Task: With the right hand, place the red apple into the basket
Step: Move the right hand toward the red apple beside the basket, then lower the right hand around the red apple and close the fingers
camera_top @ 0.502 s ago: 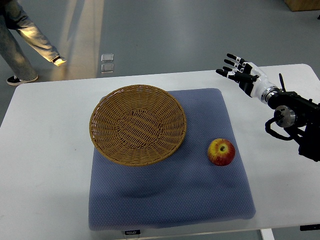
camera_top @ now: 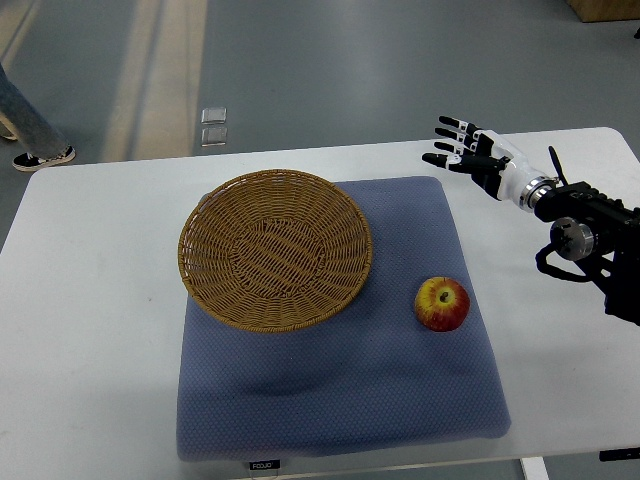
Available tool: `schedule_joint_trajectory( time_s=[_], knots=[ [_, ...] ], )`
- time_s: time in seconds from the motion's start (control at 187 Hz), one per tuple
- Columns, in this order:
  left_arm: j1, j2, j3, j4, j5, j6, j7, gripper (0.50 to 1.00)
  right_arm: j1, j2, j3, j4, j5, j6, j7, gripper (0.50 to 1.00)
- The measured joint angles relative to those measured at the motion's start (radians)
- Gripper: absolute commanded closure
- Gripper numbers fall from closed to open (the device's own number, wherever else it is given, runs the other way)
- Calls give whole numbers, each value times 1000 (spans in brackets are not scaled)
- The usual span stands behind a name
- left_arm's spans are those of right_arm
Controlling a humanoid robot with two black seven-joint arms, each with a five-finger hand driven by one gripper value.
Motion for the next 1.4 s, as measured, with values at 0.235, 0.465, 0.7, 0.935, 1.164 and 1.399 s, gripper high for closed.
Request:
schedule_joint_trajectory(
  time_s=[0.235, 0.465, 0.7, 0.935, 1.164, 1.399],
  knots=[
    [0, 0, 0, 3, 0, 0, -1, 500, 4, -94, -1, 65, -146, 148, 8, 579],
    [0, 0, 0, 4, 0, 0, 0, 500, 6, -248, 0, 259, -399, 238, 59, 579],
    [0, 0, 1, 4, 0, 0, 0, 500, 11, -383, 3, 467, -635, 247, 74, 579],
    [-2, 0, 2, 5, 0, 0, 0, 500, 17, -499, 4, 658, -853, 241, 75, 579],
    [-3, 0, 2, 5, 0, 0, 0, 500, -14, -539, -1, 749, -991, 231, 75, 579],
    [-3, 0, 3, 5, 0, 0, 0, 500, -61, -499, -24, 758, -1117, 166, 73, 579]
  ],
)
